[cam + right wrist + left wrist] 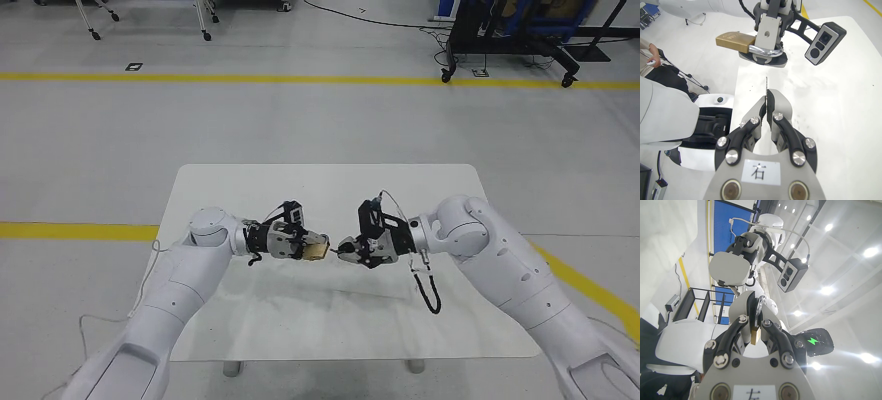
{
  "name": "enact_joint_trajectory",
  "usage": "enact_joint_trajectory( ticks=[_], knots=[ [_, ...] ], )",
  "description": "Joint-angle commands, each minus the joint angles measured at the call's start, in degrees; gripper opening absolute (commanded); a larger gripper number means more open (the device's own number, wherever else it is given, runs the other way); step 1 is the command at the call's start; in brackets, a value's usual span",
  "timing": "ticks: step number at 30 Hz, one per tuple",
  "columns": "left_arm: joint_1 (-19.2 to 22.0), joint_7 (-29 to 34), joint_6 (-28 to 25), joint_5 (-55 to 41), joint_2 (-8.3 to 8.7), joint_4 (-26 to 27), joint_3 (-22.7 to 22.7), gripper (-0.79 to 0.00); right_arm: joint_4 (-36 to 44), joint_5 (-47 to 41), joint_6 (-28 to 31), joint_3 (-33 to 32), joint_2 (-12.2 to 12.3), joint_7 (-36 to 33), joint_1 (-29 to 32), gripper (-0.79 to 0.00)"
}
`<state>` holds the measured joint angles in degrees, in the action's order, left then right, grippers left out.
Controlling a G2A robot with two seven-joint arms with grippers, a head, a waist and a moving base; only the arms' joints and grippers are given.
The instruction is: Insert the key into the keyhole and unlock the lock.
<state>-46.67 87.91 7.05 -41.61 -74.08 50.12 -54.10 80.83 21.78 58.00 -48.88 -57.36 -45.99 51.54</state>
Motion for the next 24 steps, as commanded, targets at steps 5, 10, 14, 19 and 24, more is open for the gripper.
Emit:
enact_joint_trajectory(
  ticks=[5, 10, 14, 19, 24],
  knots=[
    [0.4, -0.1, -0.7, 2.0, -0.06, -0.6, 0.9, -0.785, -1.7, 0.1, -0.5, 2.9, -0.4, -0.8, -2.1, -0.785],
    [0.7, -0.8, -0.8, 3.7, -0.23, -0.7, 2.0, -0.785, -2.1, 0.2, -1.7, 4.8, -0.8, -2.0, -3.5, -0.785],
    [0.9, -1.5, -1.0, 5.3, -0.31, -0.8, 2.9, -0.785, -2.7, -0.4, -1.8, 5.8, -1.0, -2.1, -4.3, -0.785],
    [1.1, -2.0, -1.2, 6.1, -0.39, -1.0, 3.4, -0.785, -3.5, -1.1, -1.7, 6.6, -1.1, -2.0, -5.0, -0.785],
    [1.3, -2.2, -1.3, 6.4, -0.38, -1.1, 3.5, -0.785, -4.2, -2.1, -0.7, 6.8, -1.0, -1.0, -5.4, -0.785]
  ],
)
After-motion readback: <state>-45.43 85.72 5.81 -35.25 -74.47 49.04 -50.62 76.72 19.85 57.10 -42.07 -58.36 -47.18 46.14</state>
